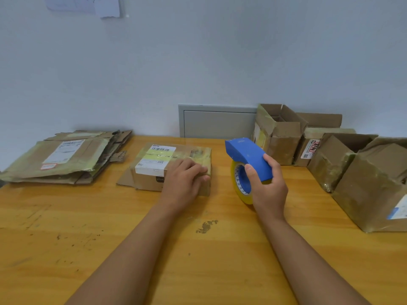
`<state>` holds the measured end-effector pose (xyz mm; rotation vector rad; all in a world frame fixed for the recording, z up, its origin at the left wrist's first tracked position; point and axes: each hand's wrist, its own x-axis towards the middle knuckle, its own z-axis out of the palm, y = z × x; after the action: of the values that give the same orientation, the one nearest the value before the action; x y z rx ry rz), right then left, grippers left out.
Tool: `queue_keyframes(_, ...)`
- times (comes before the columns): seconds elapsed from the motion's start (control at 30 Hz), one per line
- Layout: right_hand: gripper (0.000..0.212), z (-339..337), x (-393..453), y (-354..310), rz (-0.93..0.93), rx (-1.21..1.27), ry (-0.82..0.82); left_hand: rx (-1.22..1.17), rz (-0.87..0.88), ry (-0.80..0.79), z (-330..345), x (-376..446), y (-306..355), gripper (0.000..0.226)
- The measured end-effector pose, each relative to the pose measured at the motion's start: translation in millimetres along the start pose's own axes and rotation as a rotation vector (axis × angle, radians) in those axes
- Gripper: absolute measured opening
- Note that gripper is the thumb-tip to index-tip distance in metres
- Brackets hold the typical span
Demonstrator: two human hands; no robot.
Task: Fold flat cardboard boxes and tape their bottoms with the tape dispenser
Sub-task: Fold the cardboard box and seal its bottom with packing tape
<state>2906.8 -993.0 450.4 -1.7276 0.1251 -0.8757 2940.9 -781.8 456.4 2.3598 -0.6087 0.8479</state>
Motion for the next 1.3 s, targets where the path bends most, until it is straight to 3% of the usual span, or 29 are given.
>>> queue_keyframes(0.27,0.059,1,-1,-1,-0.014,-0.036,-0.007,0.003,-0.046,-0.067,-1,-1,3,0.019)
queue_keyframes(0.4,0.059,1,-2,-1,-0.010,-0.039,-0.006,-0.127,-0.214,-0.048,1,3,4,0.028)
queue_keyframes(0.5,0.062,0,-2,-2,-0.016,-0.036,-0.008,-0.085,-0.312,0.004,7,12,12,0.035)
queue_keyframes(0.7,0.061,1,-1,-2,-0.016,-0.048,-0.008,-0.147,-0.216,-0.092,0,5,0,0.018)
queue_keyframes(0.87,0.058,0,-2,-3,-0.015,-0.043,-0.003,-0.029,-0.087,-0.028,0,2,6,0.015)
queue_keyframes(1.3,0.056,-1,-1,-2,-0.012,-0.046,-0.035,-0.045,-0.075,-0.015,0,3,5,0.015)
